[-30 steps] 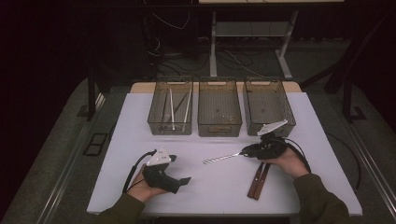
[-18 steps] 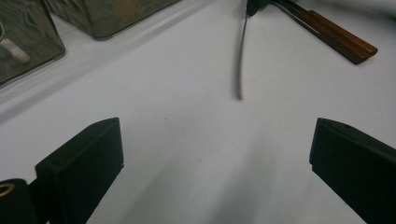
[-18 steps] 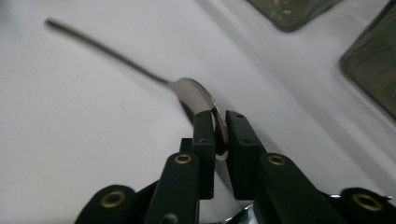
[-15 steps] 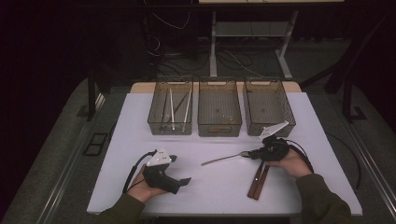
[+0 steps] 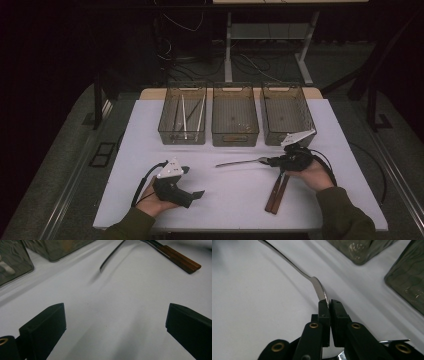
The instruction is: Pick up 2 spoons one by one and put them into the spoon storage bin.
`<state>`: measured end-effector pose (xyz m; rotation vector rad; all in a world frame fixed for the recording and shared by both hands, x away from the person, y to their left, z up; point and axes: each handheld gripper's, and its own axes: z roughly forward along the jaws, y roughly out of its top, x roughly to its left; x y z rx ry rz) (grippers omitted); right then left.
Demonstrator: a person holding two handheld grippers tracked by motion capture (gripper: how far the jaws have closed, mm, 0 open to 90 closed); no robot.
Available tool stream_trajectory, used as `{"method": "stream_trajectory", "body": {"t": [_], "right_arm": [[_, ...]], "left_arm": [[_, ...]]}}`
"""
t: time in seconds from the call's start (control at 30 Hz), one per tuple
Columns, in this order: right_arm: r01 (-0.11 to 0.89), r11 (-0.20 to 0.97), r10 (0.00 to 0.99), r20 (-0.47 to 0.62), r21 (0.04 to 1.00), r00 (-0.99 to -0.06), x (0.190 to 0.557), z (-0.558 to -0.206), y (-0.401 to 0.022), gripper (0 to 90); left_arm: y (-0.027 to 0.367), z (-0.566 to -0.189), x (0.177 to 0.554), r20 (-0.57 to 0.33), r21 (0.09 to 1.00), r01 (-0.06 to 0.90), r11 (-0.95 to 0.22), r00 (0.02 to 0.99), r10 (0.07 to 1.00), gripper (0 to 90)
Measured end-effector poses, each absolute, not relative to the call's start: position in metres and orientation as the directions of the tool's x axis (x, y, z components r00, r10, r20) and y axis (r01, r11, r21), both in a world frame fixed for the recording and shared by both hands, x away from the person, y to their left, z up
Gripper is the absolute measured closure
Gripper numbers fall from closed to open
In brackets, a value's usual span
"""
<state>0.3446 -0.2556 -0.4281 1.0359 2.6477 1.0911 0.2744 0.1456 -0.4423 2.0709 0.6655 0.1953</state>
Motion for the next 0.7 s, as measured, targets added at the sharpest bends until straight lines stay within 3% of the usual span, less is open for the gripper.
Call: {"method": "stream_trajectory", "body": {"t": [0.7], "right_arm": [[0.592, 0.334, 0.75, 0.174, 0.733, -0.638, 0.339, -0.386, -0.276, 87.3]], "left_arm": [[0.147, -0.443, 0.274, -0.095, 0.829, 0.361, -0.427, 0.844, 0.528, 1.5]]}}
